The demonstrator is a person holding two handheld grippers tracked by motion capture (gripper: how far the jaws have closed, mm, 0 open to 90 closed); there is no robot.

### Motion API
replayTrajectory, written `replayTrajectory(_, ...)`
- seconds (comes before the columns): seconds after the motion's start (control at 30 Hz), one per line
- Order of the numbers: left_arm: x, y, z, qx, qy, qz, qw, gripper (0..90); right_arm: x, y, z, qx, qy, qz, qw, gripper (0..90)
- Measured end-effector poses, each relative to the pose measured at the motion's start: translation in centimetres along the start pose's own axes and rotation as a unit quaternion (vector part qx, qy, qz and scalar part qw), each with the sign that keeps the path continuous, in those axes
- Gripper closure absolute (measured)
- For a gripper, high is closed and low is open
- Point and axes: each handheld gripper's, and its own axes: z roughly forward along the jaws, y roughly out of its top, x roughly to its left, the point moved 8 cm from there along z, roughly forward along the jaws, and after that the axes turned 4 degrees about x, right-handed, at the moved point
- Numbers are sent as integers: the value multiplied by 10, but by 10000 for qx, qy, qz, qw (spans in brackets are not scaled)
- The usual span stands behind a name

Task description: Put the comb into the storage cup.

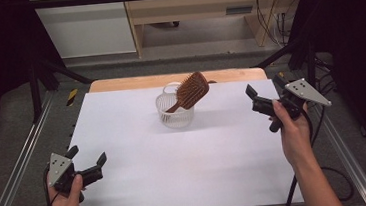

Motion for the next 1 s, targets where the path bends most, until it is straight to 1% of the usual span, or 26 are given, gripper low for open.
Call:
replayTrajectory(0.3, -1, 1, -1, -9, 0, 20, 10000, 19, -6, 1, -9, 0, -34, -45, 10000, 14)
replayTrajectory(0.47, 1, -3, -4, 33, 10, -6, 10000, 19, -10, -3, -14, 46, -64, -54, 10000, 15)
replayTrajectory(0.73, 2, -4, -9, 0, 10, 2, 10000, 19, -17, -10, -23, 128, -111, -70, 9998, 14)
replayTrajectory(1.0, 4, -4, -11, -58, -17, 13, 10000, 19, -22, -18, -30, 234, -125, -228, 9994, 15)
